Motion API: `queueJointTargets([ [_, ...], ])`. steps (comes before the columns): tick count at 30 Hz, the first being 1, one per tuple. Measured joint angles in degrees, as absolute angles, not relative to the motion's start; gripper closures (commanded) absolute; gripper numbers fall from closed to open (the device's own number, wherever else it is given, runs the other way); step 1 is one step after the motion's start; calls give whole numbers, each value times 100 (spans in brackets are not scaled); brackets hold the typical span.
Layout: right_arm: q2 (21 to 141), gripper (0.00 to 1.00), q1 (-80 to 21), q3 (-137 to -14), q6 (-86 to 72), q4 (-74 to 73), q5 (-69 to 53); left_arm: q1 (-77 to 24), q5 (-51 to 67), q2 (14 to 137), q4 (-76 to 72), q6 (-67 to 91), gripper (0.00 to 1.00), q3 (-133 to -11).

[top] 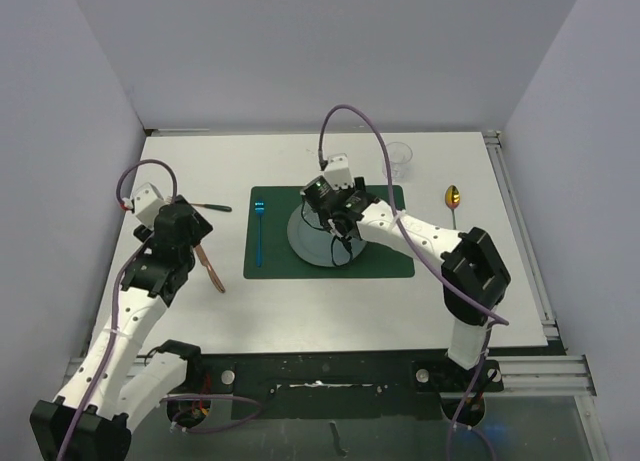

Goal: Set the dinner table for one person
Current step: Pick up the spoon from the napkin.

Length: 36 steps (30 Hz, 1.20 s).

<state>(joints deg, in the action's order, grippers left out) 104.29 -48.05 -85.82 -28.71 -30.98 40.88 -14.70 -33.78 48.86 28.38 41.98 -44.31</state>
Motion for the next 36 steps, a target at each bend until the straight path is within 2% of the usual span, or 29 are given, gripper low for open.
queueJointTargets([
  [8,10269,36,-4123,-7609,-3806,-3966,4512,-1470,-3369,5306,2788,4200,33,-4431],
  [18,9500,36,-3218,-7478,-4289,-4445,4823,-1470,-3371,5319,2698,4189,33,-4410],
  [36,9483,39,-1568,-6571,-4460,-4386,4823,-1470,-3245,5596,2578,4178,33,-4265],
])
